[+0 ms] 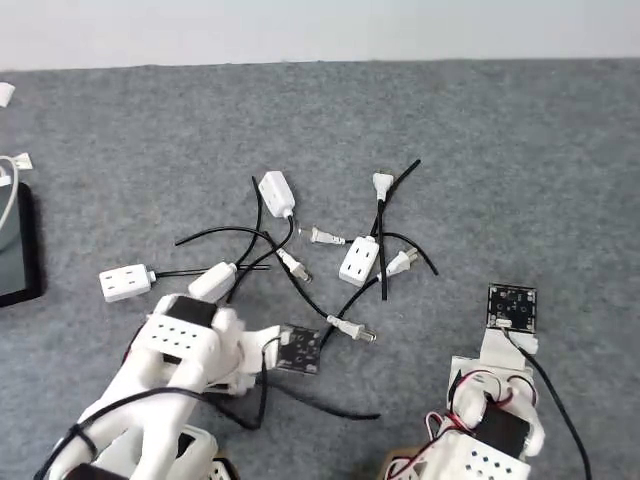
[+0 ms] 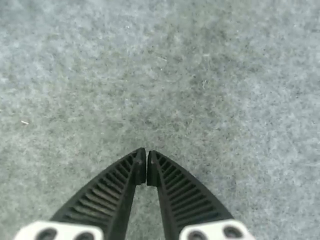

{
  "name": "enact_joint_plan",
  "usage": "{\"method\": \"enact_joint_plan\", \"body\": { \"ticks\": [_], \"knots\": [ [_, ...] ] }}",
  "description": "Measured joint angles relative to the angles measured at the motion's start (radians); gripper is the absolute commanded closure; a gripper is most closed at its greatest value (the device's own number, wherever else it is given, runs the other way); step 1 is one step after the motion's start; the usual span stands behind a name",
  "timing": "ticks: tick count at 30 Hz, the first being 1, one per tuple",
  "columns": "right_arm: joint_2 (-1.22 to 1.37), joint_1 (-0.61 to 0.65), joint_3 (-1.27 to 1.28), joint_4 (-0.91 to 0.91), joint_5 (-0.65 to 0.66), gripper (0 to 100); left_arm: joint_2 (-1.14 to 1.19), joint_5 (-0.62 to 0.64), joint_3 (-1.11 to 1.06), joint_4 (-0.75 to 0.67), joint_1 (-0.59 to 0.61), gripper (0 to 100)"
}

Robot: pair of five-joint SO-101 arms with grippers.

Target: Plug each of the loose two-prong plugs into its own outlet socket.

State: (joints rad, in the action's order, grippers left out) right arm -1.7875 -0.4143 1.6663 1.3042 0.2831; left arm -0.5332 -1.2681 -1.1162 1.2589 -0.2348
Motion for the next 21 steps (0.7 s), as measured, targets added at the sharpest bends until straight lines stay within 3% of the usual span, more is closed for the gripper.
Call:
{"method": "enact_joint_plan", "body": {
  "ticks": [4,10,17,21],
  "knots": [
    [0.0,0.0,0.0,0.0,0.0,98.7,-0.069,0.146,0.02,-0.11,-0.098,99],
    [0.0,0.0,0.0,0.0,0.0,98.7,-0.158,0.68,-0.011,-0.278,-0.149,99],
    [0.0,0.0,0.0,0.0,0.0,98.7,-0.241,1.269,-0.135,-0.451,-0.12,99],
    [0.0,0.0,0.0,0.0,0.0,98.7,-0.282,1.39,-0.193,-0.48,-0.117,99]
  ]
}}
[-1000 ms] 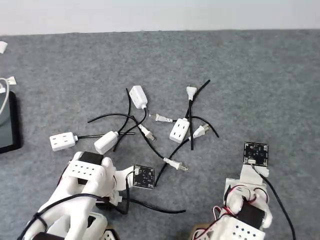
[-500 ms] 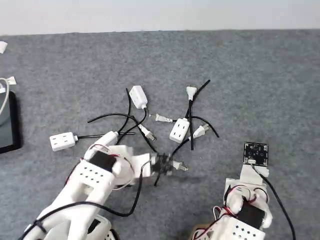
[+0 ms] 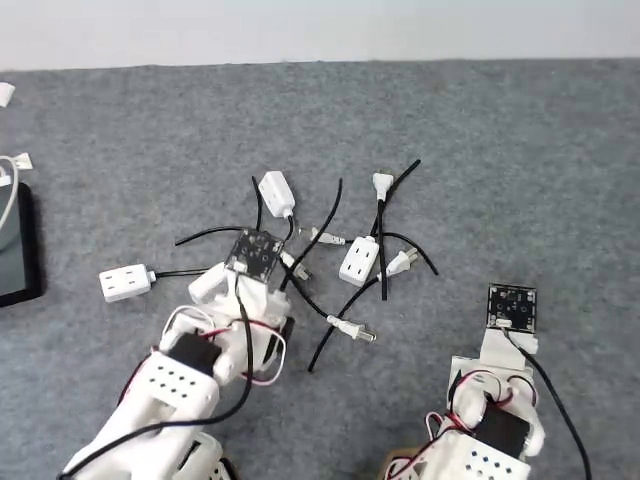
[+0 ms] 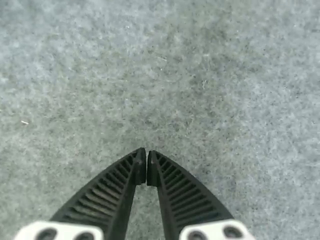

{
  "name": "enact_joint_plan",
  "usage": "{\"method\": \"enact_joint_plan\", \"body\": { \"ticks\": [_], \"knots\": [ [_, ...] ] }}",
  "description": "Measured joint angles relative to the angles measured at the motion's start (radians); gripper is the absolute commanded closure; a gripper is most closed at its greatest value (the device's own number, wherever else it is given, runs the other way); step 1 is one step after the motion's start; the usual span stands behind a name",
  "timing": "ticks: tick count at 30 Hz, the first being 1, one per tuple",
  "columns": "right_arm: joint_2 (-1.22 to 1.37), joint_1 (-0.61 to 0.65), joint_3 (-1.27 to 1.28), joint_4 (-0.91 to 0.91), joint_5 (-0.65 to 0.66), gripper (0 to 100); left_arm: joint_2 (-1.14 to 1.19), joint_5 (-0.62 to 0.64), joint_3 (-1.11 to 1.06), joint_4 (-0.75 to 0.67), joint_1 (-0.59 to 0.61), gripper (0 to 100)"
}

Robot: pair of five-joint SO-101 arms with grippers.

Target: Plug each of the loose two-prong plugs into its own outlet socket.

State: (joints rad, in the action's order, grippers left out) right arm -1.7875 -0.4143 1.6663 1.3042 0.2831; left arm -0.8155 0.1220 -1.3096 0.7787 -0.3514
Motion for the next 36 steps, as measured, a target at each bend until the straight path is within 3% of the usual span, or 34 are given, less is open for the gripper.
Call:
{"method": "enact_joint_plan", "body": {
  "ticks": [6,12,19,32,36],
  "knots": [
    [0.0,0.0,0.0,0.0,0.0,98.7,-0.086,0.132,-0.107,0.008,-0.017,99],
    [0.0,0.0,0.0,0.0,0.0,98.7,-0.269,0.192,-0.127,0.147,-0.028,98],
    [0.0,0.0,0.0,0.0,0.0,98.7,-0.387,0.206,-0.198,0.149,0.02,67],
    [0.0,0.0,0.0,0.0,0.0,98.5,-0.373,0.232,-0.195,0.175,0.081,73],
    [0.0,0.0,0.0,-0.118,0.057,98.5,-0.373,0.232,-0.117,0.227,0.101,73]
  ]
}}
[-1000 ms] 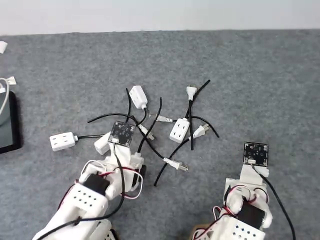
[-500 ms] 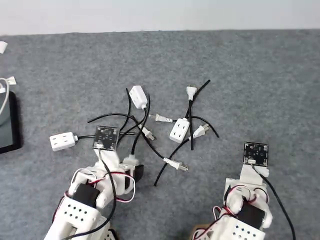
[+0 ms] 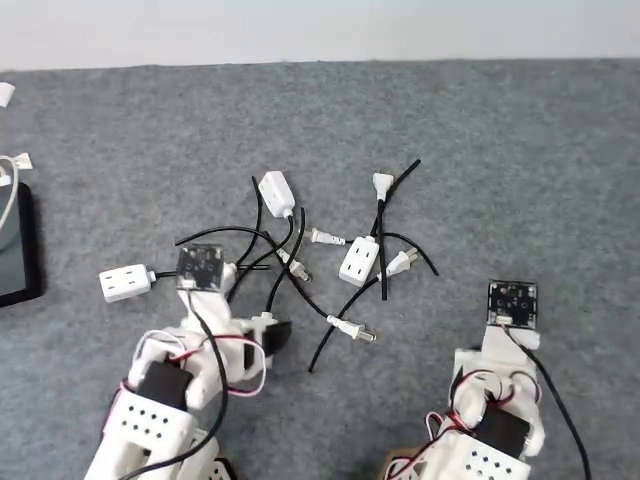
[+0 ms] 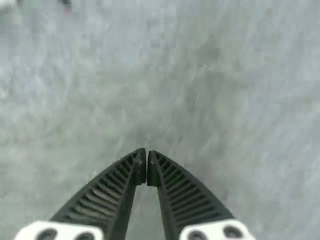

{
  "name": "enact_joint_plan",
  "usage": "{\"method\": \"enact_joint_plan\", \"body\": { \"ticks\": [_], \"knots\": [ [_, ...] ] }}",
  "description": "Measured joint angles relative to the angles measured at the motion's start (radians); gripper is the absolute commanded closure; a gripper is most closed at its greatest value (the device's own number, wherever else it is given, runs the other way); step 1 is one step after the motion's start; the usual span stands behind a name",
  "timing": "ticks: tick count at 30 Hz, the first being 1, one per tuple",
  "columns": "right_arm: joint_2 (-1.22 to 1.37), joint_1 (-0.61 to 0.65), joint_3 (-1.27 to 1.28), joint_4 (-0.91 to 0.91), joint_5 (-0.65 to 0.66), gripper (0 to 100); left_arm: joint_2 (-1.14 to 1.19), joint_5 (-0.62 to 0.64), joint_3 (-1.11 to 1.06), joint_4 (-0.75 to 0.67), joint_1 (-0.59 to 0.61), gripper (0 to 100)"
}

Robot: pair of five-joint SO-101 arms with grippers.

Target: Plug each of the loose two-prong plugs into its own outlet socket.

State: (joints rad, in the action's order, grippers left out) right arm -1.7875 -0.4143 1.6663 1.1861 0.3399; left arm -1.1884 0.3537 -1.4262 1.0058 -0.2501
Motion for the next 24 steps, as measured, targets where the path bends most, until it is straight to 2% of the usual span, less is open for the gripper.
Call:
{"method": "enact_joint_plan", "body": {
  "ticks": [2,4,11,14,19,24],
  "knots": [
    [0.0,0.005,0.0,-0.106,0.086,98.4,0.0,0.0,0.068,0.048,0.029,73],
    [0.0,0.066,0.0,-0.169,0.14,98.4,0.0,0.0,0.114,0.094,0.084,73],
    [0.0,0.37,-0.058,-0.069,0.267,98.4,0.002,-0.018,0.097,0.121,0.361,73],
    [0.0,0.535,-0.092,-0.046,0.342,98.3,0.002,-0.071,0.091,0.121,0.428,73],
    [0.051,0.729,-0.206,-0.041,0.321,98.3,0.002,-0.094,0.041,0.117,0.45,73],
    [0.307,0.764,-0.361,-0.141,0.21,98.3,0.002,-0.101,0.005,0.078,0.45,73]
  ]
}}
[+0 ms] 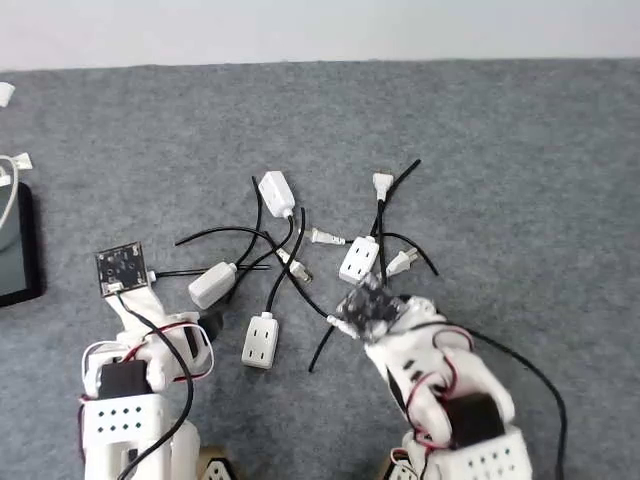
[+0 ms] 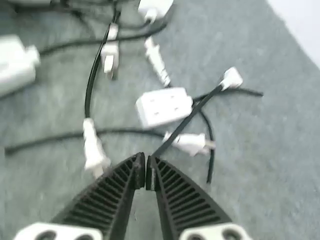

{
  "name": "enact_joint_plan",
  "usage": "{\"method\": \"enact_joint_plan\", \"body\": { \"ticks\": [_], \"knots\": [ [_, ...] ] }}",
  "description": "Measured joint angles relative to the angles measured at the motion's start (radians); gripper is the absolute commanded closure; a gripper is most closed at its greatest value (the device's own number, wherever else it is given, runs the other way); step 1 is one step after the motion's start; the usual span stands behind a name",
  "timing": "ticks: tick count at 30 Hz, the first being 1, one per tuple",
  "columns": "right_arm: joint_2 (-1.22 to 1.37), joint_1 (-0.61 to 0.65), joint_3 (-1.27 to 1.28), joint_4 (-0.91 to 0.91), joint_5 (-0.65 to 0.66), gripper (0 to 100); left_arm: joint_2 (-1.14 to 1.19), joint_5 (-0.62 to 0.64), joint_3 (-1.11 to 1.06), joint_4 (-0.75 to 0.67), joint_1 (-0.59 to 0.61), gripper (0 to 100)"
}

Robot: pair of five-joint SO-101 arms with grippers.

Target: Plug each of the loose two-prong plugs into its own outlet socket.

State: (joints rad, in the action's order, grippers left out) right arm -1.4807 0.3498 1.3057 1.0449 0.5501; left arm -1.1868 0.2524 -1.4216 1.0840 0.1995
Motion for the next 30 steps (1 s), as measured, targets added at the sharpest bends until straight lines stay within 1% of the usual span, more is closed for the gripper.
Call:
{"method": "enact_joint_plan", "body": {
  "ticks": [2,5,8,10,12,14,17,23,30],
  "knots": [
    [0.158,0.018,-0.086,-0.025,-0.043,98.3,0.0,0.0,-0.005,-0.003,0.0,73],
    [0.428,0.081,-0.245,-0.025,-0.109,98.3,0.0,0.0,-0.005,-0.003,0.014,73],
    [0.694,0.149,-0.377,-0.032,-0.129,98.3,0.0,0.0,-0.023,-0.02,0.041,73],
    [0.842,0.181,-0.413,-0.094,-0.129,98.3,0.0,0.0,-0.038,-0.041,0.051,73],
    [0.95,0.184,-0.417,-0.175,-0.129,98.3,0.0,0.0,-0.04,-0.052,0.052,73],
    [1.013,0.181,-0.417,-0.244,-0.129,98.3,0.0,0.0,-0.04,-0.054,0.052,73],
    [1.083,0.175,-0.417,-0.273,-0.129,98.3,0.0,0.0,-0.04,-0.054,0.052,73],
    [1.132,0.118,-0.393,-0.284,-0.146,98.3,0.0,0.0,-0.04,-0.057,0.052,73],
    [1.143,0.112,-0.393,-0.273,-0.149,98.3,0.0,0.0,-0.04,-0.075,0.052,73]
  ]
}}
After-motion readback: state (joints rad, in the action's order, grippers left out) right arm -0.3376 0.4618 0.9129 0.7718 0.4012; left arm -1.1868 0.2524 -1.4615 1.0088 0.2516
